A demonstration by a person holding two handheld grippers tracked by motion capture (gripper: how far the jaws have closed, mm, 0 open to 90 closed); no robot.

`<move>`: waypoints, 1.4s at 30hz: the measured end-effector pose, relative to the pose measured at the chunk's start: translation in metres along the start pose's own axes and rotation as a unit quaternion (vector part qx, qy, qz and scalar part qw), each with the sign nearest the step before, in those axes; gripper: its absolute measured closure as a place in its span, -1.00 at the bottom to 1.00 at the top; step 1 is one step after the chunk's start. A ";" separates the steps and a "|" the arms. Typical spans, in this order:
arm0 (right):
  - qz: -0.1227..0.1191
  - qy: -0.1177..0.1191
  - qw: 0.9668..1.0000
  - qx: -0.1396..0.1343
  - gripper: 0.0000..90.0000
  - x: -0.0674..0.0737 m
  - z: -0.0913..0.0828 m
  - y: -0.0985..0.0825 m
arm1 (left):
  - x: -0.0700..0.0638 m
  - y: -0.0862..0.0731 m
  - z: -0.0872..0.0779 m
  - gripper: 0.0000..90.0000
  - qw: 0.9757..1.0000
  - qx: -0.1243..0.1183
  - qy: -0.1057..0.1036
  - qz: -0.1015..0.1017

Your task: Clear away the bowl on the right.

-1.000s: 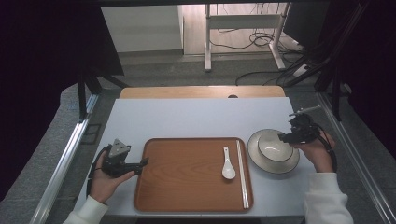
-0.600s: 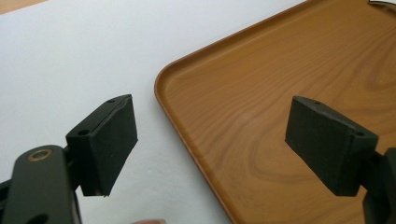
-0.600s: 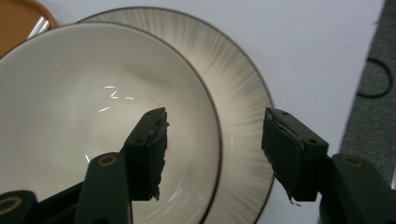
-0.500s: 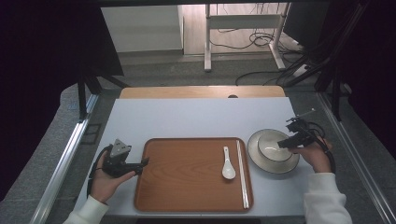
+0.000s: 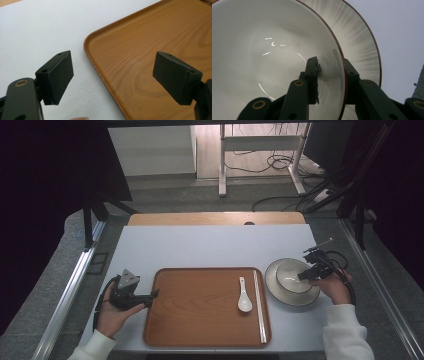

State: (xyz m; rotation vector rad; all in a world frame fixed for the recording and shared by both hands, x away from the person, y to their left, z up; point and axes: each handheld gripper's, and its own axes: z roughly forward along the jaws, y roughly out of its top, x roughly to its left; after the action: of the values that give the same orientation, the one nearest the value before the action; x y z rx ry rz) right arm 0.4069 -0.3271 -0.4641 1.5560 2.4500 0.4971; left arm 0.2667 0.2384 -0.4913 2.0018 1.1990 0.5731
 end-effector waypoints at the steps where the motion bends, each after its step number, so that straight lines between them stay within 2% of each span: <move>1: 0.003 0.004 1.000 0.000 0.65 -0.001 -0.001 0.000 | 0.000 0.000 0.000 -0.64 1.000 0.000 0.000 0.000; 5: 0.019 0.019 1.000 -0.005 0.72 -0.005 -0.002 -0.001 | 0.000 0.000 0.000 -0.64 1.000 0.000 0.000 0.001; 8: 0.020 0.022 0.999 -0.012 0.78 -0.005 -0.006 0.000 | 0.000 0.000 0.000 -0.64 1.000 0.001 0.001 0.001; 13: 0.015 0.020 0.999 -0.024 0.84 -0.001 -0.011 0.001 | 0.000 0.000 0.000 -0.64 1.000 0.001 0.001 0.001; 19: 0.011 0.011 1.000 -0.021 0.84 0.002 -0.013 0.002 | 0.001 0.000 0.000 -0.64 1.000 0.000 0.002 0.001; 24: 0.005 0.022 0.999 -0.029 0.83 0.003 -0.015 0.002 | 0.001 0.000 0.000 -0.64 1.000 -0.002 -0.001 -0.002; 29: 0.003 0.044 0.998 -0.052 0.83 0.004 -0.025 0.002 | 0.001 0.000 0.000 -0.64 1.000 -0.001 -0.003 -0.004; 36: -0.007 0.049 0.996 -0.077 0.83 0.009 -0.039 0.004 | 0.001 0.000 0.000 -0.64 1.000 0.000 -0.003 -0.002; 39: -0.009 0.041 0.995 -0.089 0.83 0.012 -0.044 0.005 | 0.000 0.000 0.001 -0.64 1.000 0.002 -0.002 -0.003; 42: -0.017 0.048 0.994 -0.095 0.83 0.015 -0.048 0.005 | 0.000 0.000 0.001 -0.64 1.000 0.003 -0.002 -0.002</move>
State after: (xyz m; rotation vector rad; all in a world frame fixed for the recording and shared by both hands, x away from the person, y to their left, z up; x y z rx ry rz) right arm 0.3886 -0.3194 -0.4174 1.4436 2.4098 0.7910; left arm 0.2677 0.2377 -0.4921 2.0043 1.2042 0.5633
